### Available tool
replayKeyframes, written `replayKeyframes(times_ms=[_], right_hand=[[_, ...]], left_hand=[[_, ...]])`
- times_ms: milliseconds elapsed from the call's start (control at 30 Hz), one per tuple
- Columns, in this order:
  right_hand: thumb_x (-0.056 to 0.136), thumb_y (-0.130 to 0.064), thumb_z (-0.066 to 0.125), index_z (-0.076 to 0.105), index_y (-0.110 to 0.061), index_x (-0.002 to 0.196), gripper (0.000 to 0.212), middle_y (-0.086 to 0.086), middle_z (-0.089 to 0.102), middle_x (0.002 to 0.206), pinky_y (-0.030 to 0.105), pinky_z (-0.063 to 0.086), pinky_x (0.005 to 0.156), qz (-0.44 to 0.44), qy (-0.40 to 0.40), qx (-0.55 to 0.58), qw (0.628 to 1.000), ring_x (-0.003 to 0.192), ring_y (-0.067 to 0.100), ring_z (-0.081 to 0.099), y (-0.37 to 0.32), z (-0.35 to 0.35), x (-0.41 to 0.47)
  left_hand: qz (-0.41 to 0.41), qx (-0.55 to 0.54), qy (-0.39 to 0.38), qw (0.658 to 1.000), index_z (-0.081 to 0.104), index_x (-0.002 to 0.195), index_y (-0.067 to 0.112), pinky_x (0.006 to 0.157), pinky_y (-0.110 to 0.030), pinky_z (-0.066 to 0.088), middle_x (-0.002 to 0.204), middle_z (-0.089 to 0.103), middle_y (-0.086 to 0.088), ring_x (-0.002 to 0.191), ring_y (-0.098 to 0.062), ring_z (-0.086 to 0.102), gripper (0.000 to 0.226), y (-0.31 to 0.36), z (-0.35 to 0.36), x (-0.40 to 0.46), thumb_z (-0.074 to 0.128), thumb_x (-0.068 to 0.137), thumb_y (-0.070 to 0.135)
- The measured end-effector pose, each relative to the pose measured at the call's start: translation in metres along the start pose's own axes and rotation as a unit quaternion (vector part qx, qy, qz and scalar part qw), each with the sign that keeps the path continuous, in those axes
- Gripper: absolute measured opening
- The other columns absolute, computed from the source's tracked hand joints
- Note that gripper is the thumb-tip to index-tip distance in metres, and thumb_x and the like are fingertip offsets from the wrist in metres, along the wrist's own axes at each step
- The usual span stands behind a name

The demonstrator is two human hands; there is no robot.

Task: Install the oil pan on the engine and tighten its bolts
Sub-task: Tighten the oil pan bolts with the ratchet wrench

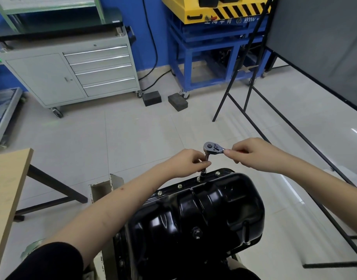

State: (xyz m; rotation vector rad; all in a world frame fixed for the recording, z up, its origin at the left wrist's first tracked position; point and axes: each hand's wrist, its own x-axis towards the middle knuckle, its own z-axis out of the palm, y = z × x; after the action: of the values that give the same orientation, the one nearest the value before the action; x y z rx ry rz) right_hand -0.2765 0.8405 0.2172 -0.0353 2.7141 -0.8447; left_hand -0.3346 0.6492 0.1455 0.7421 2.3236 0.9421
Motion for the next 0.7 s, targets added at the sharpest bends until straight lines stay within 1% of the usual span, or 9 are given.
replayKeyframes(times_ms=[67,133,267,400,433,533,633,700], right_hand=[[0.088,-0.047,0.050,0.052,-0.015,0.056,0.045,-0.010,0.036,0.043,0.014,0.025,0.040,-0.007,0.001,0.003,1.000,0.038,0.006,0.031,0.0020,0.0002,-0.0003],[0.087,-0.046,0.051,0.051,-0.015,0.055,0.045,-0.010,0.033,0.039,0.013,0.026,0.039,-0.016,0.000,0.004,1.000,0.038,0.006,0.031,0.0031,0.0008,-0.0006],[0.088,-0.045,0.051,0.053,-0.011,0.058,0.045,-0.010,0.034,0.039,0.013,0.028,0.040,-0.029,-0.001,-0.001,1.000,0.039,0.006,0.032,0.0045,0.0009,0.0000],[0.087,-0.046,0.050,0.055,-0.008,0.061,0.047,-0.010,0.034,0.039,0.014,0.029,0.042,-0.039,-0.003,-0.017,0.999,0.039,0.006,0.033,0.0053,0.0005,0.0017],[0.087,-0.046,0.050,0.055,-0.008,0.061,0.046,-0.010,0.034,0.039,0.014,0.029,0.042,-0.040,-0.003,-0.017,0.999,0.039,0.006,0.033,0.0055,0.0003,0.0022],[0.087,-0.047,0.051,0.054,-0.011,0.059,0.045,-0.011,0.034,0.039,0.015,0.028,0.042,-0.040,-0.007,-0.019,0.999,0.040,0.007,0.033,0.0051,-0.0004,0.0031],[0.087,-0.046,0.051,0.055,-0.007,0.061,0.047,-0.010,0.033,0.038,0.014,0.028,0.042,-0.043,-0.009,-0.020,0.999,0.039,0.007,0.032,0.0046,-0.0006,0.0034],[0.087,-0.045,0.051,0.055,-0.005,0.062,0.047,-0.010,0.032,0.038,0.014,0.028,0.041,-0.045,-0.010,-0.018,0.999,0.039,0.007,0.032,0.0051,-0.0009,0.0032]], left_hand=[[0.008,0.025,0.001,1.000,0.058,0.075,0.021,0.062,-0.022,0.039,0.073,0.065,-0.002,0.061,-0.013,0.049,0.022,-0.0002,0.0000,-0.0001,0.050,0.093,0.031],[0.015,0.033,-0.002,0.999,0.059,0.073,0.019,0.055,-0.020,0.035,0.063,0.058,0.005,0.054,-0.009,0.043,0.024,-0.0003,-0.0004,-0.0014,0.051,0.092,0.031],[0.018,0.030,-0.004,0.999,0.064,0.079,0.011,0.058,-0.025,0.035,0.067,0.058,-0.001,0.054,-0.012,0.041,0.027,-0.0008,-0.0011,-0.0027,0.051,0.092,0.031],[0.018,0.030,0.000,0.999,0.064,0.078,0.012,0.053,-0.018,0.033,0.055,0.050,0.011,0.049,-0.006,0.040,0.026,-0.0007,-0.0022,-0.0034,0.052,0.091,0.030],[0.018,0.029,0.002,0.999,0.064,0.077,0.012,0.052,-0.017,0.032,0.055,0.049,0.010,0.049,-0.006,0.039,0.026,-0.0006,-0.0023,-0.0033,0.052,0.091,0.030],[0.016,0.028,0.001,0.999,0.063,0.075,0.012,0.053,-0.020,0.032,0.059,0.052,0.002,0.049,-0.008,0.038,0.027,-0.0010,-0.0017,-0.0035,0.053,0.091,0.031],[0.014,0.027,-0.001,1.000,0.064,0.078,0.010,0.055,-0.022,0.033,0.066,0.055,-0.003,0.051,-0.009,0.039,0.027,-0.0006,-0.0006,-0.0038,0.053,0.091,0.031],[0.015,0.032,-0.001,0.999,0.064,0.078,0.009,0.054,-0.022,0.033,0.065,0.055,-0.003,0.050,-0.009,0.039,0.028,0.0005,-0.0002,-0.0039,0.053,0.091,0.031]])
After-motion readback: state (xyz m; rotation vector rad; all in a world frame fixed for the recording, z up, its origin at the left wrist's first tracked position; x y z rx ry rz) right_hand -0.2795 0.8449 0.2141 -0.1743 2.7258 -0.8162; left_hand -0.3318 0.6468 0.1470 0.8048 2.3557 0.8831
